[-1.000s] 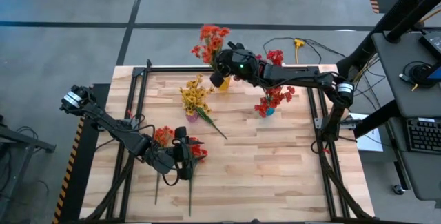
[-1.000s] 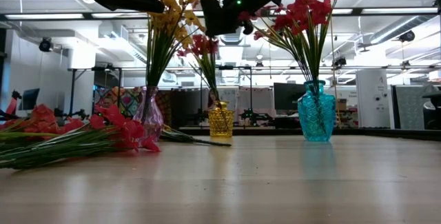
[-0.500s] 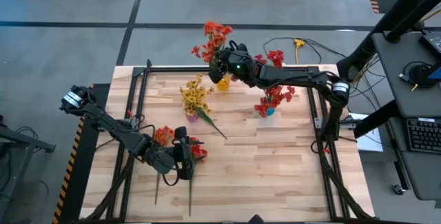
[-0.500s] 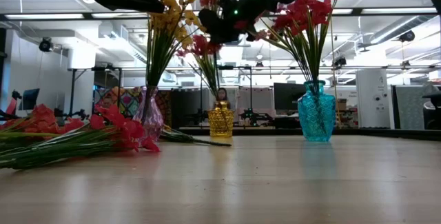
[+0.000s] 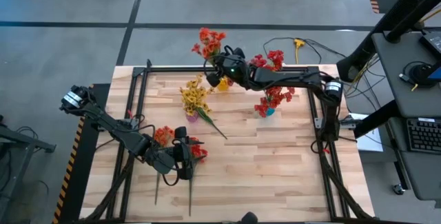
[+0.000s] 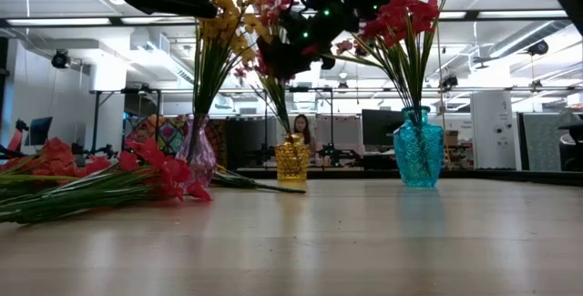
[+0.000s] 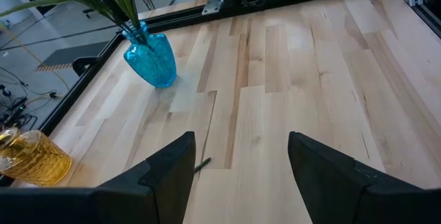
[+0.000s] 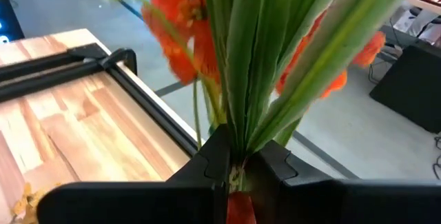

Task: Sort flowers into vase by color
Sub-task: Put the right orange flower into the yellow vase

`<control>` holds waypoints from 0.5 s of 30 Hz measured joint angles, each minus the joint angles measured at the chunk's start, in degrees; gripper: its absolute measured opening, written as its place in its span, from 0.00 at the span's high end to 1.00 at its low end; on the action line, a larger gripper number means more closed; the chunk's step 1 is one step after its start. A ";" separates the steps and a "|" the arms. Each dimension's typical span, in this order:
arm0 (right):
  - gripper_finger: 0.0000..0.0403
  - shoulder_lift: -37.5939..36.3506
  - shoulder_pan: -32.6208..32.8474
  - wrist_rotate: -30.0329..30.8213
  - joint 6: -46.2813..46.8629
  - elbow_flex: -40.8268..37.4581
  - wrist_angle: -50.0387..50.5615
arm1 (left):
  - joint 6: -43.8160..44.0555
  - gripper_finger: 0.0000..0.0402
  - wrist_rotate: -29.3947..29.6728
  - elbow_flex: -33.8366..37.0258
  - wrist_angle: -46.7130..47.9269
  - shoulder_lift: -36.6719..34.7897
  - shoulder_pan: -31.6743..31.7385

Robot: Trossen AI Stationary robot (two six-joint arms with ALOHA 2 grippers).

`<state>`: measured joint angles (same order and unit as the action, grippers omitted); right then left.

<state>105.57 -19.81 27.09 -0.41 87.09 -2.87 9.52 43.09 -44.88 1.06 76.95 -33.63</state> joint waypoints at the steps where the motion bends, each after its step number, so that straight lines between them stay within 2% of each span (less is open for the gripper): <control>1: 0.94 0.14 0.00 0.00 -0.20 0.00 0.03 | -0.02 0.47 0.00 0.00 0.02 0.00 0.00; 15: 0.94 0.39 0.00 0.02 -0.65 0.00 1.51 | 0.00 0.47 0.00 0.00 0.24 0.00 0.00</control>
<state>105.95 -19.81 27.11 -1.06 87.09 -1.36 9.52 43.09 -44.88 1.30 76.95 -33.63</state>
